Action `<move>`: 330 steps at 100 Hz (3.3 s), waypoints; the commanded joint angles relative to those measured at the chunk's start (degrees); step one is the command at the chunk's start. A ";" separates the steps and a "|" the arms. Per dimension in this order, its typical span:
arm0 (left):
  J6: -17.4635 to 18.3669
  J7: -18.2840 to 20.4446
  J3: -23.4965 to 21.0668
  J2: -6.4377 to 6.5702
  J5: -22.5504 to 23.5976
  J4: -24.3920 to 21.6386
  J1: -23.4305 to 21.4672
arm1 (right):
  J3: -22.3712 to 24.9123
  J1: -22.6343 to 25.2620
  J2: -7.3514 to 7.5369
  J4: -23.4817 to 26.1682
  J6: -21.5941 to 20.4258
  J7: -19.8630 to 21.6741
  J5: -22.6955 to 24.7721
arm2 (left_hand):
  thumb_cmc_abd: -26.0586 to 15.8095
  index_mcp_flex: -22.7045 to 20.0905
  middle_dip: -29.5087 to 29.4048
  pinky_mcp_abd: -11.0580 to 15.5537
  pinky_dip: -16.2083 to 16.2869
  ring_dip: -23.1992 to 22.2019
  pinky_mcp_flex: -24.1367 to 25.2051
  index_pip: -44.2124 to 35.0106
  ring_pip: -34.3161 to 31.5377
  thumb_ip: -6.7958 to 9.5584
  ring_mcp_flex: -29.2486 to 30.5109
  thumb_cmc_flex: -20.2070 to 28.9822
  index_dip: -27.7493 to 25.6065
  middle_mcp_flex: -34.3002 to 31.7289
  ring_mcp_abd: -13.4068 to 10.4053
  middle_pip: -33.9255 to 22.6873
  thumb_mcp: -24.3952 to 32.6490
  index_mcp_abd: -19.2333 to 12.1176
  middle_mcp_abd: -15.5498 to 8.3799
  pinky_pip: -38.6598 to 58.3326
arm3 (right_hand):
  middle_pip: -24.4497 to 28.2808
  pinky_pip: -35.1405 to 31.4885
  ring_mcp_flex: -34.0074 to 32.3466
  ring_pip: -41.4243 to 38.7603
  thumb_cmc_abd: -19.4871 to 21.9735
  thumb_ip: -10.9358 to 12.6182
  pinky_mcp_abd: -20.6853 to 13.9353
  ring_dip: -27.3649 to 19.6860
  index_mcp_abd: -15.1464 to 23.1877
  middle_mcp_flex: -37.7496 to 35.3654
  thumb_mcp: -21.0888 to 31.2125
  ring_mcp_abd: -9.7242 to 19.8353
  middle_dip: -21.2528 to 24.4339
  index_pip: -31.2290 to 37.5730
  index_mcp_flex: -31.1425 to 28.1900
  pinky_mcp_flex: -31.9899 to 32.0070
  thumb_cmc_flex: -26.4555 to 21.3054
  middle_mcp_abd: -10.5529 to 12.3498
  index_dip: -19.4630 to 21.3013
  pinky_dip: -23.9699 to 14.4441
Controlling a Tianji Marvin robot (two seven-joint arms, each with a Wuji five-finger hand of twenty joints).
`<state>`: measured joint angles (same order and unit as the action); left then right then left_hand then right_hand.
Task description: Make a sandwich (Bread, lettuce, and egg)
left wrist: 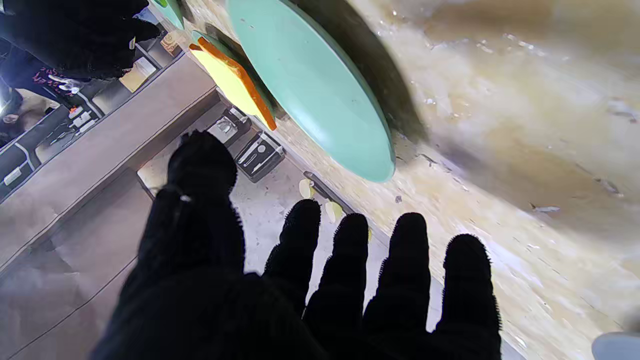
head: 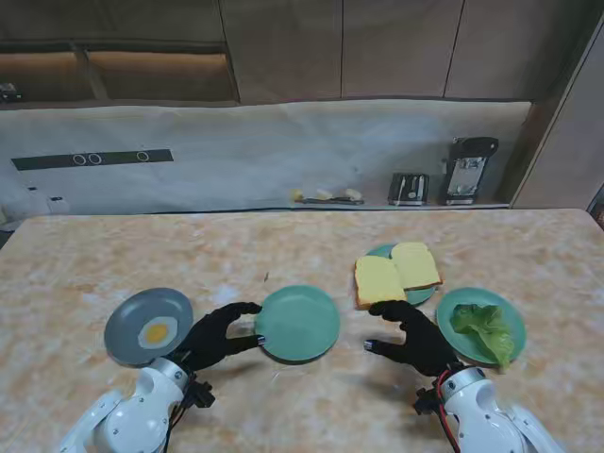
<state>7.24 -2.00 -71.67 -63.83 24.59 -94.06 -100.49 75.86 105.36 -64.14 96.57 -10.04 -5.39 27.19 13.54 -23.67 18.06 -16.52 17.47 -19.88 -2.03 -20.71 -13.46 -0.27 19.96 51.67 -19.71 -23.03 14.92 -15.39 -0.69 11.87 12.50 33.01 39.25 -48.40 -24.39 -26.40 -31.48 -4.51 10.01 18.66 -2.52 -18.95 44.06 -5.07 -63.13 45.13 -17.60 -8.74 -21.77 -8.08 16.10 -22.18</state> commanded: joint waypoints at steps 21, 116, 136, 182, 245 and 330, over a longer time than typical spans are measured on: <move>-0.63 0.41 0.12 -0.37 -0.15 0.28 0.31 | -1.03 -1.01 -0.15 -0.64 0.37 1.72 -0.98 | -2.23 0.78 0.63 -0.06 1.79 -0.24 0.89 -0.45 0.09 -1.18 -0.44 0.76 -0.24 0.61 -1.30 -0.19 -0.08 -0.91 -1.19 0.85 | 0.14 0.67 0.71 0.61 -0.17 0.79 -0.43 -0.82 -0.20 0.16 0.32 1.15 43.56 -0.32 1.34 0.43 0.14 1.35 -0.89 0.68; -0.56 0.34 -1.23 -0.32 0.52 -0.83 -0.21 | -4.98 -21.45 1.38 -14.54 1.12 3.82 11.13 | -2.57 0.22 1.39 -0.55 4.57 -1.18 0.82 -0.52 -0.63 -1.21 -0.12 1.06 -0.48 -0.14 -1.00 -0.49 -0.16 -1.19 -0.95 2.26 | 1.71 -2.11 1.36 -1.46 -2.75 0.31 -0.73 0.31 -0.56 1.00 1.62 1.24 42.80 0.03 0.43 0.89 -2.32 1.28 -0.67 -0.55; -0.90 0.78 -1.63 -0.24 0.38 -1.07 -0.60 | -8.94 -26.32 2.18 -19.45 0.85 4.60 15.69 | -2.47 0.48 1.32 -0.55 4.58 -1.08 0.96 -0.17 -0.37 -1.25 -0.44 0.79 -0.35 0.12 -0.86 -0.22 -0.28 -1.40 -0.80 1.89 | 2.38 -0.60 5.77 -1.46 -4.05 0.08 -2.74 0.42 -0.15 4.85 -0.53 2.09 42.72 0.41 3.15 3.83 -4.15 1.76 -0.55 0.07; -0.99 0.65 -2.41 -0.20 1.02 -1.43 -1.55 | -16.55 -32.09 3.58 -27.06 -1.26 3.77 23.14 | -2.50 1.60 1.25 -0.33 4.56 -0.84 1.73 0.72 0.39 -1.28 -1.38 0.46 -0.05 1.17 -1.46 0.26 -0.30 -2.07 -1.25 0.61 | -8.61 8.19 16.30 0.66 -6.84 1.89 -7.04 -1.19 2.19 8.99 -8.00 4.14 48.17 -1.48 11.72 12.17 -6.50 2.97 -3.44 1.75; -1.52 1.18 -3.16 0.00 2.09 -1.63 -1.77 | -27.36 -40.00 3.72 -37.11 -0.21 -5.70 28.30 | -2.41 1.66 1.27 -0.49 5.17 -0.96 1.80 0.35 0.40 -1.28 -1.52 0.71 -0.19 1.09 -1.49 0.12 -0.25 -2.46 -2.62 -0.01 | -19.96 11.95 16.92 4.40 -7.75 1.73 -6.72 -3.22 3.36 8.67 -7.47 3.77 51.81 -20.23 12.27 13.88 -8.91 2.56 -12.83 -0.35; -1.59 1.20 -4.36 0.07 2.99 -1.55 -2.06 | -33.02 -44.33 1.16 -43.51 -0.23 -10.35 21.90 | -2.48 0.30 1.24 -0.81 6.12 -0.98 1.83 0.18 0.42 -1.32 -1.67 0.94 -0.35 1.38 -1.54 0.23 -0.27 -2.23 -1.50 -0.46 | 16.27 -18.89 5.27 -18.53 -7.84 -1.68 -7.83 8.12 2.21 6.04 11.73 3.65 38.89 7.37 11.72 -0.19 -7.63 3.68 -0.54 -2.09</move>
<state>5.57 -1.60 -75.90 -63.71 27.33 -95.59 -102.15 42.95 60.68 -62.32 53.27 -9.85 -16.09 49.04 12.82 -22.90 18.95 -17.18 22.36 -20.10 -0.98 -20.71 -13.48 -0.27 19.37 51.67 -19.73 -23.03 14.92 -15.49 -0.69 10.57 11.73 33.21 54.73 -65.05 -16.76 -42.13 -40.36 -5.19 1.53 24.38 0.09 -11.88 53.77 -1.71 -63.13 51.07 -5.78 -7.99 -29.78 -5.22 14.65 -22.85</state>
